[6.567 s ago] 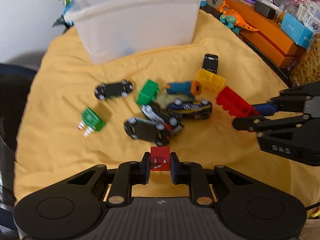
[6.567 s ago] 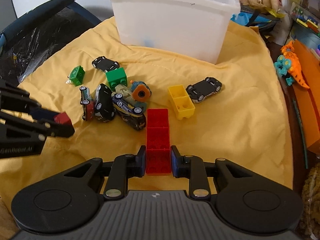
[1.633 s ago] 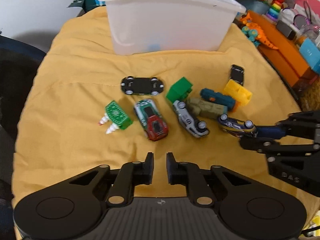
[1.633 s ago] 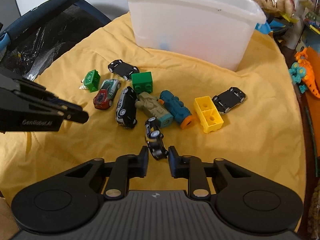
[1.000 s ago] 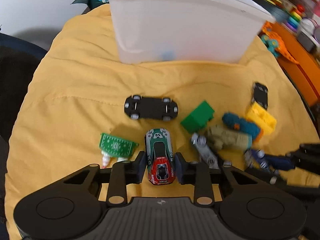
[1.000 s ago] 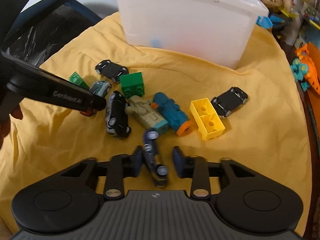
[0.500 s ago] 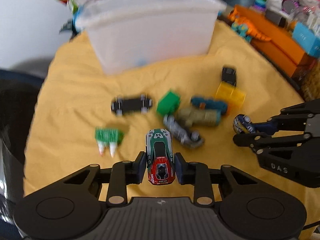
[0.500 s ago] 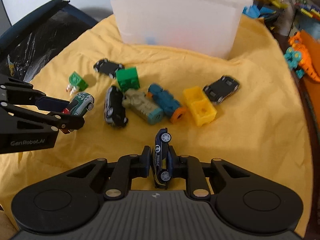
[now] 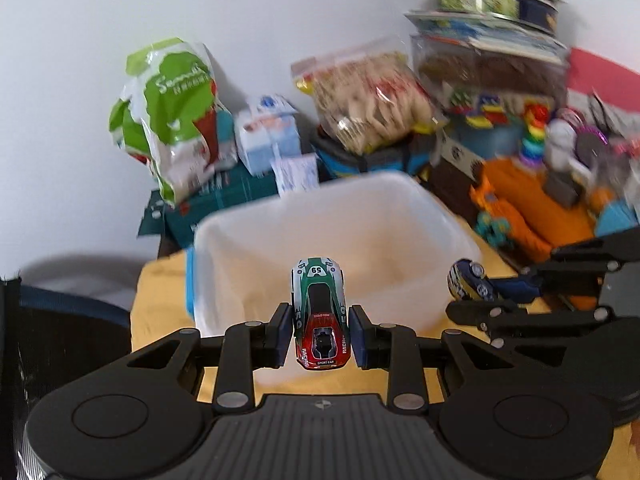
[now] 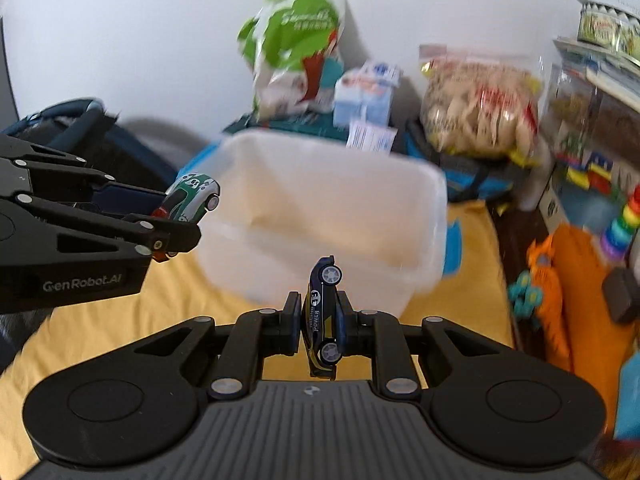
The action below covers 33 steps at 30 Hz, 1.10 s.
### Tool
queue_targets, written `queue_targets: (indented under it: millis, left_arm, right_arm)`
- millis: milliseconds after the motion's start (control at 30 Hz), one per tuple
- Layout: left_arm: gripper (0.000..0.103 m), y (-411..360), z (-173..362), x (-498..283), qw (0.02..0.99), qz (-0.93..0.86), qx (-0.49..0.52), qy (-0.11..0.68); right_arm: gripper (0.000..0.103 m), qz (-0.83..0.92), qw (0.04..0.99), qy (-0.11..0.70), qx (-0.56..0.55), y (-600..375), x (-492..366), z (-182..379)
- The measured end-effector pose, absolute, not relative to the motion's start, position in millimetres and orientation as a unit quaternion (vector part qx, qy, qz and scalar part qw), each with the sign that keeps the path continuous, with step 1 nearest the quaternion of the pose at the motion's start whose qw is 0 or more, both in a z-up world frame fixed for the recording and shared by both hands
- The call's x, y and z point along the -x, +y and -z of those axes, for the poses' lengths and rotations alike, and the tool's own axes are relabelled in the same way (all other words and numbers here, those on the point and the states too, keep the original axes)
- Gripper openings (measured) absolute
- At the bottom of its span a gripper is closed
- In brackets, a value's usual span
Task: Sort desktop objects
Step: 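Carry both cars to the bin and open both tools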
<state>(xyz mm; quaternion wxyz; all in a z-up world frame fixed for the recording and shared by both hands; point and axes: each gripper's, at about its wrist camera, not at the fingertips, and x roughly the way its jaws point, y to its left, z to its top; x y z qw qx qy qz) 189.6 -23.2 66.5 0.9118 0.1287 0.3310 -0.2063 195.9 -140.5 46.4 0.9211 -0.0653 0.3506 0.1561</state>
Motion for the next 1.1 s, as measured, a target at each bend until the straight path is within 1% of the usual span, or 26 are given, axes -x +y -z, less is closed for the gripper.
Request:
queue_targets:
  millis: [167,300,533,600,633,667,700,733,900,967,1067,1100]
  left_arm:
    - [0.034,-30.8,-64.2,-238.6,0.915,0.186,-0.122,0.337]
    - [0.034,-39.3,-49.2,-274.7,0.91,0.174,-0.137,0.35]
    - [0.034,-45.6,-16.7,-301.1,0.896,0.17,-0.142,0.384]
    - [0.035,-45.8,-11.3,-303.4,0.893,0.165,-0.144,0.392]
    - [0.035,-44.0,-10.4,-304.6,0.894,0.162,-0.137,0.396]
    - [0.038,-41.3,-11.4,-303.6,0.896,0.158,-0.127,0.395]
    - [0.043,-39.0,-13.5,-302.5,0.899,0.157,-0.121,0.391]
    - [0.045,-37.1,-16.2,-300.5,0.902,0.156,-0.117,0.386]
    - [0.046,-25.5,-32.5,-277.4,0.91,0.16,-0.116,0.363]
    - [0.047,-16.6,-39.6,-259.0,0.913,0.164,-0.109,0.356]
    - [0.05,-3.3,-43.3,-225.7,0.913,0.178,-0.113,0.348]
    - [0.055,1.6,-42.5,-213.7,0.913,0.18,-0.116,0.347]
  right_arm:
    - [0.019,-0.14,0.925,0.35,0.049,-135.9,-243.1,-49.5]
    - [0.019,-0.128,0.924,0.357,0.049,-134.4,-275.7,-44.6]
    - [0.02,-0.118,0.91,0.396,0.03,-140.7,-310.0,-12.5]
    - [0.031,-0.113,0.908,0.403,0.028,-142.0,-313.5,-6.6]
    - [0.038,-0.113,0.908,0.402,0.022,-144.0,-313.3,-5.8]
    - [0.04,-0.114,0.91,0.399,0.018,-145.2,-312.5,-6.7]
    - [0.04,-0.114,0.911,0.395,0.018,-146.2,-311.2,-8.3]
    - [0.041,-0.115,0.913,0.392,0.02,-146.9,-308.9,-10.3]
    - [0.043,-0.119,0.922,0.369,0.018,-153.6,-286.2,-24.5]
    - [0.049,-0.123,0.928,0.351,0.017,-160.9,-265.9,-29.4]
    - [0.051,-0.129,0.936,0.325,0.025,-170.5,-233.8,-29.4]
    - [0.051,-0.131,0.937,0.321,0.033,-172.1,-225.0,-28.3]
